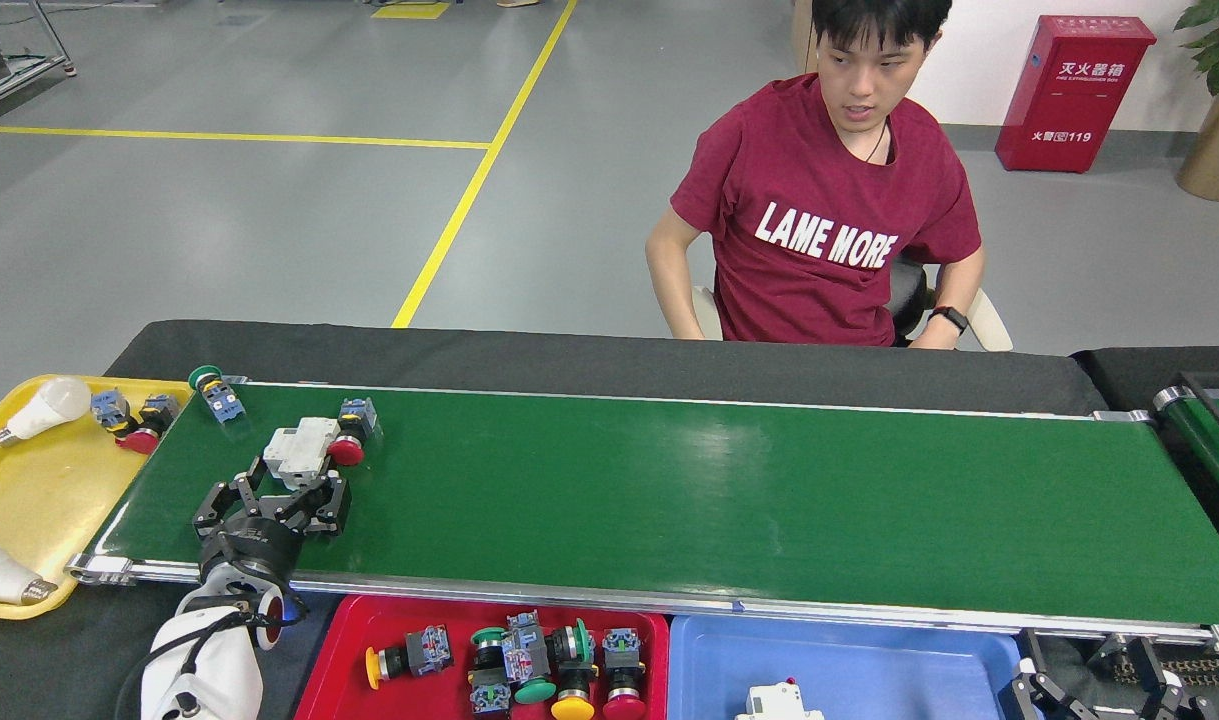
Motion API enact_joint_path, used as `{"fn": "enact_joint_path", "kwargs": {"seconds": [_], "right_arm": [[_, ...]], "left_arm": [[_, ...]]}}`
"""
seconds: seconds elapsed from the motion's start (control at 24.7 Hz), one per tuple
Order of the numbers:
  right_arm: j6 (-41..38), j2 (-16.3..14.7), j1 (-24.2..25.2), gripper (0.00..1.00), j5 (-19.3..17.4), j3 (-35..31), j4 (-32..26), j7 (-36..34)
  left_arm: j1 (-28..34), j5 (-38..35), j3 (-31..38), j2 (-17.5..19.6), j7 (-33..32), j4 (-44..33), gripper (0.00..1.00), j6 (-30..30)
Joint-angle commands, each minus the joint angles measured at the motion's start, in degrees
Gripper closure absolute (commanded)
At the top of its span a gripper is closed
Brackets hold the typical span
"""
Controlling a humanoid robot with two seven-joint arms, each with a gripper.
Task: Pick switch part from conveyor to tray
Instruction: 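Grasp a white breaker module with the left gripper and lift it, then lower the white module into the red bin and open the left gripper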
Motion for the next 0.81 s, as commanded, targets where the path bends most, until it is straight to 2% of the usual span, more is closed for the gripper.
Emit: {"fn": "enact_joint_path", "kwargs": {"seconds": [0.0,0.08,0.16,0.28,0.44,0.53,0.61,0.77], "right_arm": [[-0.2,-0.34,-0.49,0.02,0.07,-0.13,-0.58,-0.52],[-0.2,-0.34,-0.32,0.02,0.07,-0.13,-0.58,-0.61],[-0.2,-0.34,0.03,0.02,0.07,-0.13,-0.58,-0.61],[-0.2,-0.34,0.12,0.02,0.16,-0.13,-0.58,-0.7],[-0.11,-0.34,0.12,0.02,0.16,-0.05,-0.58,-0.7],[-0.11,-0.34,0.12,0.02,0.07,0.04,-0.58,-0.7],[-0.11,-0.34,0.12,0.02,0.07,0.13,-0.58,-0.7],[-0.11,-0.34,0.12,0.02,0.16,0.13,-0.58,-0.7]], "left_arm": [[-0.52,0.02,-0.36,0.2,1.89,-0.24,0.87,-0.5],[0.44,0.19,-1.5,0.29,2.16,-0.94,0.88,-1.64],[2.2,0.98,-4.13,0.11,2.16,-5.78,0.88,-5.86],[11.07,4.85,-5.89,0.37,1.72,-19.38,0.89,-16.66],[21.88,5.47,-6.51,-1.29,1.37,-36.18,0.88,-29.23],[25.32,5.38,-9.76,-3.93,1.28,-42.51,0.88,-31.96],[27.43,5.2,-14.51,-5.08,1.28,-46.47,0.88,-32.23],[30.59,4.41,-28.57,-6.66,-1.27,-50.95,0.87,-30.73]]}}
